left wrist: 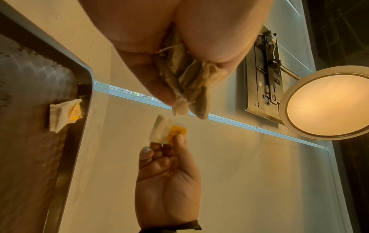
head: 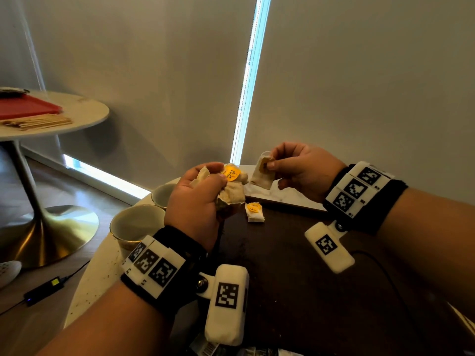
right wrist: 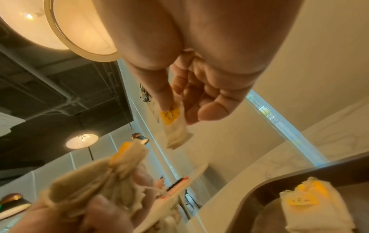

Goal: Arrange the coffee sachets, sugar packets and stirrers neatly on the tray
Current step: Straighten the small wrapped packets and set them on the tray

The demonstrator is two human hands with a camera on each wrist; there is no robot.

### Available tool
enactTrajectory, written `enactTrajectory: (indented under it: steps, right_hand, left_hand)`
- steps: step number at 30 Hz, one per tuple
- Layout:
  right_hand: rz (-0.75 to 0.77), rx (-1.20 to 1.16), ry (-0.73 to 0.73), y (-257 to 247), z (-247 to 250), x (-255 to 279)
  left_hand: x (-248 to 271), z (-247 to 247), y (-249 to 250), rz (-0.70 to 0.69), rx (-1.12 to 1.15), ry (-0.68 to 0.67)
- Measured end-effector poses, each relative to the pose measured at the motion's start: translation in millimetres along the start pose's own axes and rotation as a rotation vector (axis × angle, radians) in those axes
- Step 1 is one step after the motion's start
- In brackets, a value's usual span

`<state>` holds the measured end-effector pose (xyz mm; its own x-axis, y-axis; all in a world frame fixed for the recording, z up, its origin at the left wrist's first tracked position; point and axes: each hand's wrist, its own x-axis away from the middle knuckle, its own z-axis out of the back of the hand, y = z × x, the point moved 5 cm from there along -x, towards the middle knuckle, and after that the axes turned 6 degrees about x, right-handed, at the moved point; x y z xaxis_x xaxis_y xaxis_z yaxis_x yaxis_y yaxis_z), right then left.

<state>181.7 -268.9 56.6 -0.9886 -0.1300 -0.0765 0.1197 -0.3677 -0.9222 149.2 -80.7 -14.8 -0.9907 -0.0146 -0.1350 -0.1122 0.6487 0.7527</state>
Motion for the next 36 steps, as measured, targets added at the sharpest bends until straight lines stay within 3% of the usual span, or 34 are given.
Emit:
enactTrajectory:
  steps: [4,8,13,16,27,32,36]
  right_hand:
    - [-0.133,0.301,0.105,24.3,8.2,-12.2]
    - [-0.302,0.534,-0.07,53.5,-10.4,-19.4]
    - [-0.386,0.673,-0.214,72.4,-31.6,-26.5]
    - [-0.387,0.809,-0.186,75.8,-33.5,-32.9]
    - [-0.35,0.906,-0.091,78.4,-32.1,-45.8]
    - [-0.329,0.941,-0.087,76.2,-33.7,-43.2]
    - [-0.249,0.859,0.011,65.6,-24.7,-38.5]
  left_hand:
    - [2.1,-2.9,4.8,-0.013,0.054,-0.01]
    - [3.2,-4.4,3.9,-0.004,0.063,-0.017]
    - [3.5,-4.3,4.8,-0.011,0.052,-0.027]
    - [3.4,-4.9,5.5,-0.011,0.068,-0.035]
    - [3.8,-5.0,4.4,0.003,0.089,-0.036]
    - [1.7,-3.4,4.3,-0.003,0.069,-0.044]
    - [0.3,-1.5,1.7,0.0,0.062,-0.041]
